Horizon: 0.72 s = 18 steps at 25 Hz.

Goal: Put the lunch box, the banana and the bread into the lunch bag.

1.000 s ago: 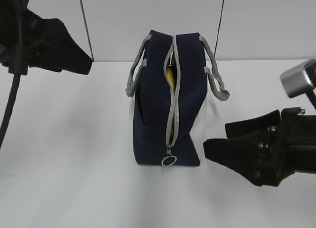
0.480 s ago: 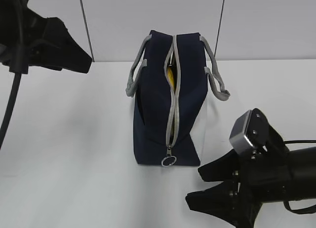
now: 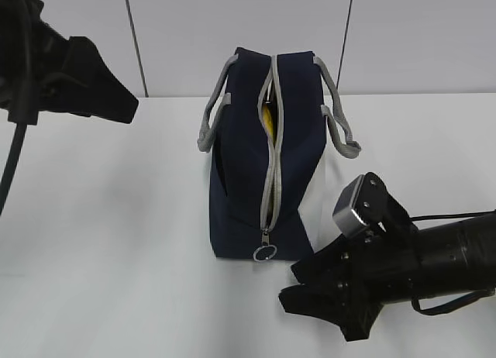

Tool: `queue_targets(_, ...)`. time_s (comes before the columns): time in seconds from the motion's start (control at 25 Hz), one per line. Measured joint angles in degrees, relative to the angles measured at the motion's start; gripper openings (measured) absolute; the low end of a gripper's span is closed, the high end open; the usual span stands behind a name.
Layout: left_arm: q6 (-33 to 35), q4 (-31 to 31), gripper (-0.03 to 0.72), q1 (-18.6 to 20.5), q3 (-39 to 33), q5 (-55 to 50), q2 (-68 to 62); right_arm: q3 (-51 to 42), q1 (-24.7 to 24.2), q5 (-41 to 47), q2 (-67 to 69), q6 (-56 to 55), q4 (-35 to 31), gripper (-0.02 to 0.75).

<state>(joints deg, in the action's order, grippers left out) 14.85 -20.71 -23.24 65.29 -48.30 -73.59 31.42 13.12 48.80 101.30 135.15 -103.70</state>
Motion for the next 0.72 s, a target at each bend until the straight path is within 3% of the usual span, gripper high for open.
queue_targets(0.72, 0.2, 0.2, 0.424, 0.0, 0.0, -0.5, 0.0, 6.3, 0.0, 0.4, 9.9, 2.0, -0.3, 0.389)
